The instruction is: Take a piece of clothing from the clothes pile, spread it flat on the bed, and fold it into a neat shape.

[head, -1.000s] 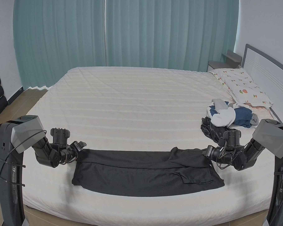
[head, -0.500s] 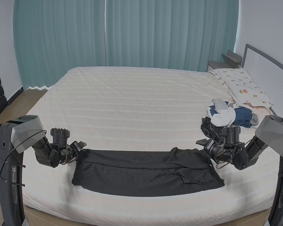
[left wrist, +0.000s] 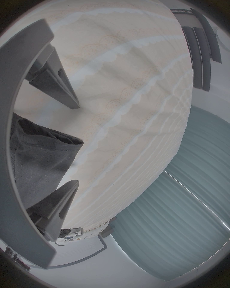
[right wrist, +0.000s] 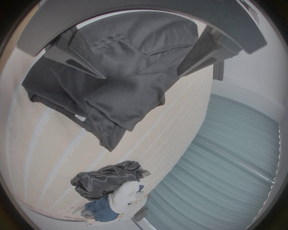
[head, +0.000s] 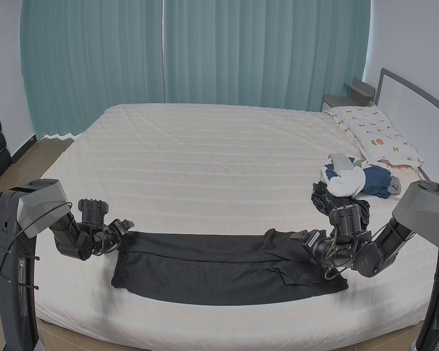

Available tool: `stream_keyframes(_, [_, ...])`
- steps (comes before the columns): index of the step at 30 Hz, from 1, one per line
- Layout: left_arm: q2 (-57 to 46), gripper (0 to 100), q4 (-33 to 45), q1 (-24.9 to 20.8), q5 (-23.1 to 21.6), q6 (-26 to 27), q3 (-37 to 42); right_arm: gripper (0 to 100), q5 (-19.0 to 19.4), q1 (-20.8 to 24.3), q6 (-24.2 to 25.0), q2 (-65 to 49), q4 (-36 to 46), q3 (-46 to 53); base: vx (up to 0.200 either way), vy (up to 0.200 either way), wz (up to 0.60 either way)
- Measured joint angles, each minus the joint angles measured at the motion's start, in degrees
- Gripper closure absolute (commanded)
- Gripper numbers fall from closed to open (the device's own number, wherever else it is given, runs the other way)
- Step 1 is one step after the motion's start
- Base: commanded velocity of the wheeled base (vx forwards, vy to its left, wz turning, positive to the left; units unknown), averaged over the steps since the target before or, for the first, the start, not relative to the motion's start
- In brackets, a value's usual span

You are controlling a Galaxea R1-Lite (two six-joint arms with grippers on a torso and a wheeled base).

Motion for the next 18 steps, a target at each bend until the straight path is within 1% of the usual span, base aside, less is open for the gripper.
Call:
stream_keyframes(5, [0.0,0,0.0,0.0,0.0,0.02,0.0,0,-2.58,0.11,0.02,2.21,0.4,-1.39,0.0,0.0,0.0])
stream_keyframes(12, [0.0,0,0.02,0.0,0.0,0.0,-0.09,0,-3.0,0.24,0.02,4.06,1.83,-2.57,0.0,0.0,0.0])
stream_keyframes(18, [0.0,0,0.02,0.0,-0.01,-0.02,-0.09,0,-5.24,0.26,0.02,5.79,2.11,-4.24,0.0,0.0,0.0])
